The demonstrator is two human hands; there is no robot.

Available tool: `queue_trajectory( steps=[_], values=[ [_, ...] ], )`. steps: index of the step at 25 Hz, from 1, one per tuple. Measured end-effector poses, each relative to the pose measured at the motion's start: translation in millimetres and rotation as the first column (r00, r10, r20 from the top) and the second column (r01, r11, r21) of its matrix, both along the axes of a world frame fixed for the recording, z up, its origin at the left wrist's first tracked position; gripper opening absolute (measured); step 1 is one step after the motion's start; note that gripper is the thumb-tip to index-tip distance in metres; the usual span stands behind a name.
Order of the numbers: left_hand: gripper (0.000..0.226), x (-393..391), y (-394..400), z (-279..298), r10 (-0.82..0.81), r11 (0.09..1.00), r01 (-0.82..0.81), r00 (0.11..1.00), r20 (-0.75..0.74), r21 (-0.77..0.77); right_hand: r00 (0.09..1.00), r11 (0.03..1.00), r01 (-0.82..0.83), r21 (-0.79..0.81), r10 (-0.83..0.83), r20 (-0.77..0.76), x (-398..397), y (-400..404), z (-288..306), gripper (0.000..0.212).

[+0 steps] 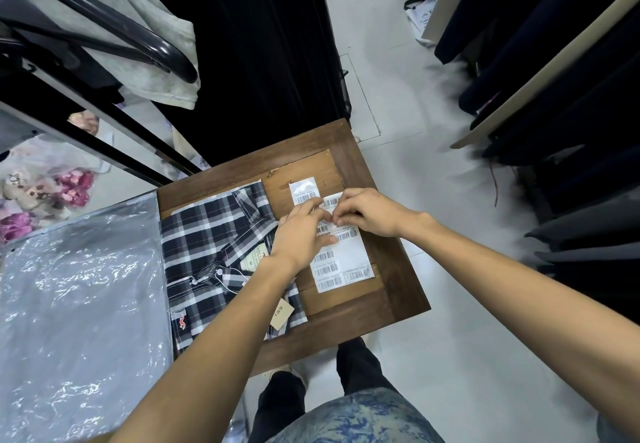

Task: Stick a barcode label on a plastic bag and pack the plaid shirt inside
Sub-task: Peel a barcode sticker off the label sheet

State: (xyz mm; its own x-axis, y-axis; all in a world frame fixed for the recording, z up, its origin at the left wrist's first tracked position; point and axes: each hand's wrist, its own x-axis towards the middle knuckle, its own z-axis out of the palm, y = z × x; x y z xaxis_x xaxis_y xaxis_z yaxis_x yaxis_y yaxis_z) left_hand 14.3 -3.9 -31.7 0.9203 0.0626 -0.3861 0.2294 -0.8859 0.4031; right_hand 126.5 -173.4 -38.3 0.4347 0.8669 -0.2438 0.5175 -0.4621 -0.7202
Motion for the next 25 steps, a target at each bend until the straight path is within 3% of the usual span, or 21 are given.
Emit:
queue_trajectory(
  steps=[10,25],
  values=[
    [0.028,-5,1,-5,0.018,1.0,-0.017,0.999,0.051,-0.009,0.999,0.999,0.014,-0.041,-0.016,-0.042,-1,-7,2,0.015],
    [0.038,-3,-1,1,-0.041,0.996,0.041,0.999,0.0,0.085,0.988,0.991,0.135,-0.002,-0.134,-0.071,-7,-16,13,0.011]
  ],
)
